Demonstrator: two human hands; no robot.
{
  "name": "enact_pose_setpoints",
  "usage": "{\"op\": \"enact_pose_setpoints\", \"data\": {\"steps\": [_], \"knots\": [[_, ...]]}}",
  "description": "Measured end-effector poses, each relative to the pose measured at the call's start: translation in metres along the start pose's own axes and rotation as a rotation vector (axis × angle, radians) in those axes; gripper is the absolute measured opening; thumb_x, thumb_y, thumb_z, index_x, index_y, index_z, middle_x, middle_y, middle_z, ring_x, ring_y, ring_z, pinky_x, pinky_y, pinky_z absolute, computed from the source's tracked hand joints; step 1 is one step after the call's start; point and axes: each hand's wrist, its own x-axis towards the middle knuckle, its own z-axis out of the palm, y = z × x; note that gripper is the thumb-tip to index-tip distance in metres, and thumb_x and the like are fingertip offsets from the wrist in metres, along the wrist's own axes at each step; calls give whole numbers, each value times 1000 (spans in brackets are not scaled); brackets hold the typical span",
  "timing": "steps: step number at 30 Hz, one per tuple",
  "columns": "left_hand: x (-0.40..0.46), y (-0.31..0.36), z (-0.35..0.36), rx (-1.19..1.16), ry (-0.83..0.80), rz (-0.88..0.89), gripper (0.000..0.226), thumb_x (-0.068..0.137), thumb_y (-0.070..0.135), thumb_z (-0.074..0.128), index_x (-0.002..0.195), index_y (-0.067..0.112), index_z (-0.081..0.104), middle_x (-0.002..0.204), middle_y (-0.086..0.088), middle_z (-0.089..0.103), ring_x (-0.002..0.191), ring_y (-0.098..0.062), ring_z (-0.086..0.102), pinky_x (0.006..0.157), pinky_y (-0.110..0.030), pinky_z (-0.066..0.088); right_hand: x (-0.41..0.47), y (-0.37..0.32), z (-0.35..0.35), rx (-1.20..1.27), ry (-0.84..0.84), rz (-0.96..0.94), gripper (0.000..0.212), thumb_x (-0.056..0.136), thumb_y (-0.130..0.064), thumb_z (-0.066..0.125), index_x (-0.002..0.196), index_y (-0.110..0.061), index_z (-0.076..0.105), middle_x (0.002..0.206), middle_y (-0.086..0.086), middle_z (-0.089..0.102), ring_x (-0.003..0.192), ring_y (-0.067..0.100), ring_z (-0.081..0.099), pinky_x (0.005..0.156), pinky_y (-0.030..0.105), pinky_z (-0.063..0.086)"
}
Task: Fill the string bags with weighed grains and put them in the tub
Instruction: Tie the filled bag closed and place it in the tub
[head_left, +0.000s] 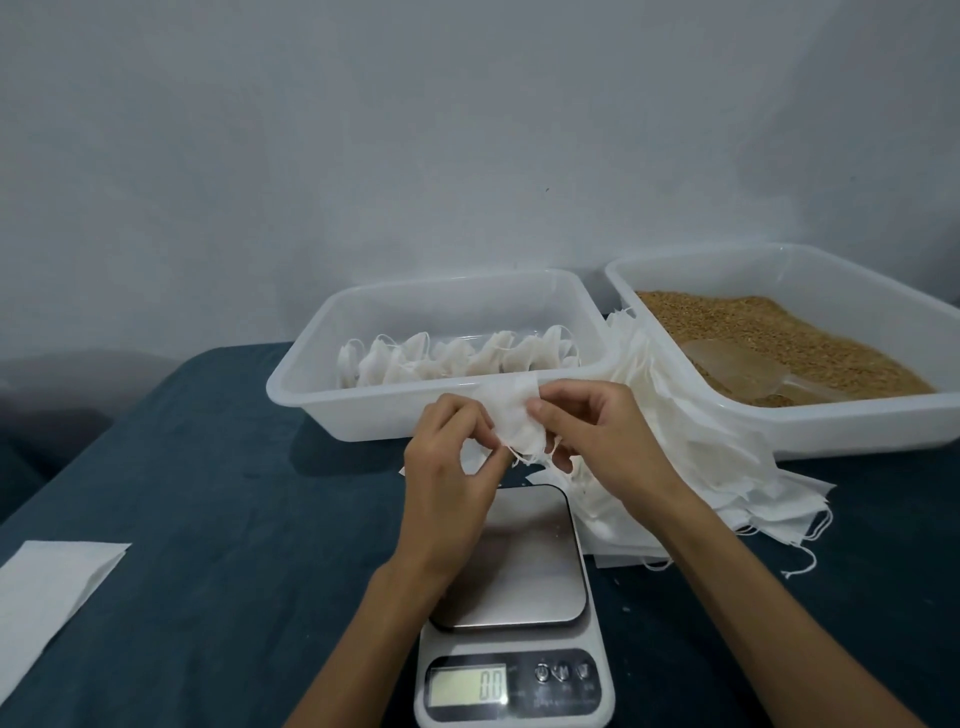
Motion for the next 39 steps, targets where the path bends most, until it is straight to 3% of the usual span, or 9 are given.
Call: {"op": "enact_pose_setpoints", "data": {"steps": [6, 14, 18, 23, 26, 29, 32, 36, 39], "knots": [[2, 5, -2, -60, -18, 8, 27, 73, -14, 70, 86, 9, 61, 92, 2, 57, 87, -14, 53, 78, -16, 41, 2, 2, 0, -24, 66, -4, 17, 93, -2, 69, 78, -11, 71, 62, -4, 61, 56, 14, 58, 54, 26, 52], [0, 11, 0, -276, -87, -123, 15, 90, 26, 80, 85, 17, 69, 87, 7, 67, 80, -21, 66, 74, -33, 55, -3, 0, 4, 112, -9, -12, 11, 90, -3, 72, 84, -7, 63, 73, 8, 69, 68, 18, 67, 67, 29, 55], [1, 6, 0, -357, -95, -199, 14, 95, 19, 76, 85, 13, 69, 90, 2, 66, 81, -19, 66, 74, -31, 55, -3, -1, 5, 146, -32, -43, 11, 91, 5, 68, 89, -6, 64, 78, 10, 71, 70, 18, 67, 70, 26, 55], [3, 6, -4, -521, -15, -327, 10, 95, 14, 69, 86, 10, 68, 83, -6, 65, 76, -14, 62, 71, -28, 53, -3, 4, 6, -251, 60, -239, 30, 91, 11, 60, 87, -14, 76, 86, -4, 68, 74, 18, 65, 72, 22, 52], [2, 6, -4, -462, 0, -275, 10, 94, 16, 70, 84, 14, 68, 87, -1, 63, 80, -16, 62, 75, -29, 52, -5, 5, 12, -383, 93, -282, 26, 93, 0, 62, 93, -21, 79, 90, -10, 67, 85, 14, 67, 74, 20, 52], [0, 8, -1, -303, -63, -126, 6, 91, 14, 70, 87, 16, 74, 96, 3, 63, 95, -19, 62, 84, -25, 48, -7, 0, 17, -203, 37, -142, 17, 92, -29, 63, 79, -31, 75, 86, -9, 66, 83, 10, 65, 75, 24, 50], [-2, 9, 0, -301, -53, -96, 20, 87, 5, 65, 94, 18, 78, 112, 1, 62, 117, -23, 60, 98, -28, 48, -5, -3, 9, -95, 50, -98, 19, 91, -31, 74, 84, -13, 75, 87, 11, 66, 83, 16, 65, 79, 31, 54], [4, 4, -5, -507, 46, -442, 36, 91, 35, 75, 124, 28, 65, 128, 8, 66, 122, -8, 63, 94, -25, 54, -3, -5, 1, 103, 66, -13, 13, 91, -17, 73, 96, -4, 77, 98, 20, 73, 91, 20, 69, 84, 30, 58], [11, -1, -8, -903, -82, -723, 50, 83, 30, 81, 129, 15, 67, 120, -7, 76, 110, -20, 74, 83, -28, 60, -1, -3, 0, 137, 81, 2, 11, 90, -16, 73, 97, -10, 79, 103, 8, 76, 95, 17, 71, 85, 29, 56]]}}
